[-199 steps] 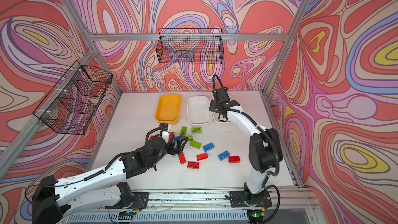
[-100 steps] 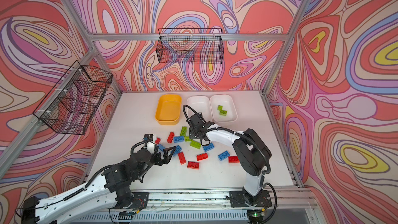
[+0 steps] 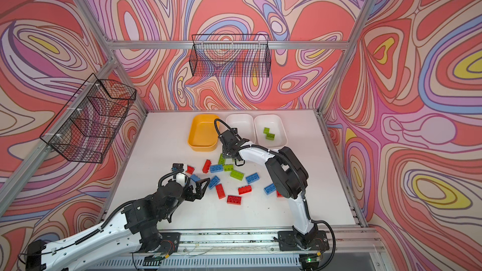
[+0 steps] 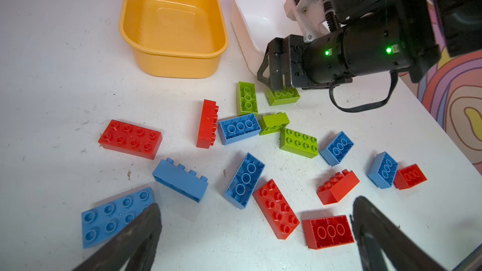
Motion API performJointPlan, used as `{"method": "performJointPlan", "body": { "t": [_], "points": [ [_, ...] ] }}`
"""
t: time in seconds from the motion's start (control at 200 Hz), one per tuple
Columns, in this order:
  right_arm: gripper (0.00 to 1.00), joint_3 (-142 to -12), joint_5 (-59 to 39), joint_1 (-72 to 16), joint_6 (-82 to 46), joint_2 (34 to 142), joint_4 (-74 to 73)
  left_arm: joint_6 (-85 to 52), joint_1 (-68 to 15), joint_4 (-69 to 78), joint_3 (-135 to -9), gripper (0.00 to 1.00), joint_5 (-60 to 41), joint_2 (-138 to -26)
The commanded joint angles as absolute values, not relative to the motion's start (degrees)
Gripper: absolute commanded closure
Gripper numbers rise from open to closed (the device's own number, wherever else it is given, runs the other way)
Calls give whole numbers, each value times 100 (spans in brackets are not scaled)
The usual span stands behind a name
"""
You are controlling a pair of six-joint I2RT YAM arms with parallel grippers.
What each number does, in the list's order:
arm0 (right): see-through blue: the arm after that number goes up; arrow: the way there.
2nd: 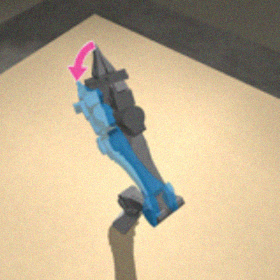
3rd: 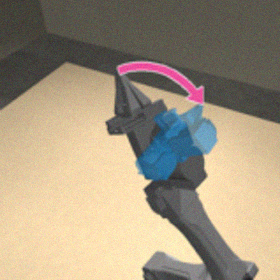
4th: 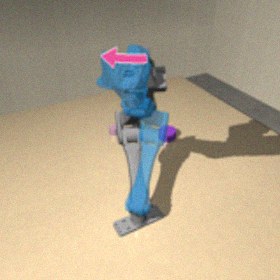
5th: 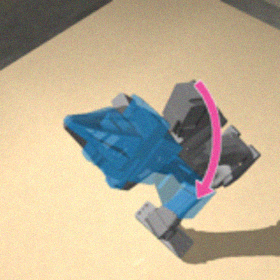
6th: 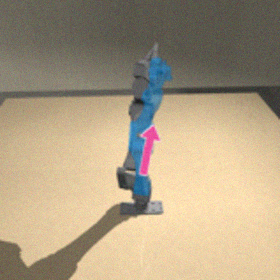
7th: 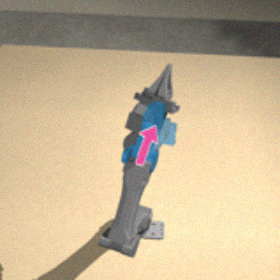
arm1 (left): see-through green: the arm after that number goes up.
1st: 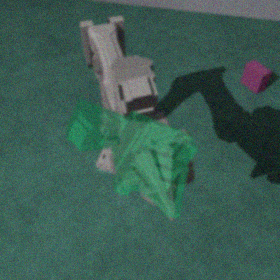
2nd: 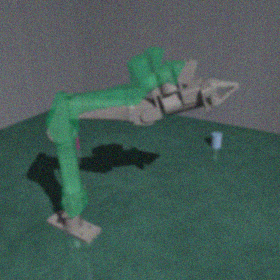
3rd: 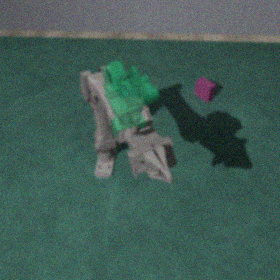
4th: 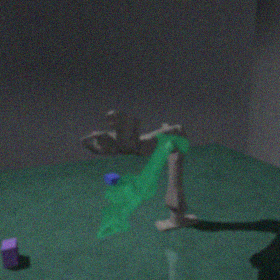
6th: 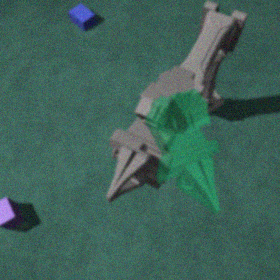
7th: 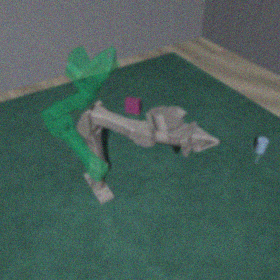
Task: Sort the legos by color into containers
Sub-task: 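Move the right gripper to a lime-green brick beside the white tray and grasp it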
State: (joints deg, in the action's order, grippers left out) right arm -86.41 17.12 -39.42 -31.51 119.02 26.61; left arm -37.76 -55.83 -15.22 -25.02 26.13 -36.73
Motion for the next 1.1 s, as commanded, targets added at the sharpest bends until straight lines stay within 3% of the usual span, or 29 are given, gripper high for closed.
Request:
{"method": "performJointPlan", "body": {
  "t": [0.0, 0.185, 0.501, 1.097],
  "points": [
    [14, -8908, 1755, -3761, -2990, 12099, 2801, -3820, -5581, -1751, -2496, 0, 2863, -3530],
    [15, -9141, 1428, -3636, -2892, 12154, 2913, -3973, -5581, -1968, -2498, 0, 2817, -3411],
    [14, -7947, 1360, -3743, -3043, 11439, 2599, -3707, -5589, -1741, -2444, 0, 2566, -3435],
    [14, -7650, 987, -3772, -2742, 11446, 2432, -3674, -5588, -1692, -2514, 0, 2053, -3682]
  ]
}}
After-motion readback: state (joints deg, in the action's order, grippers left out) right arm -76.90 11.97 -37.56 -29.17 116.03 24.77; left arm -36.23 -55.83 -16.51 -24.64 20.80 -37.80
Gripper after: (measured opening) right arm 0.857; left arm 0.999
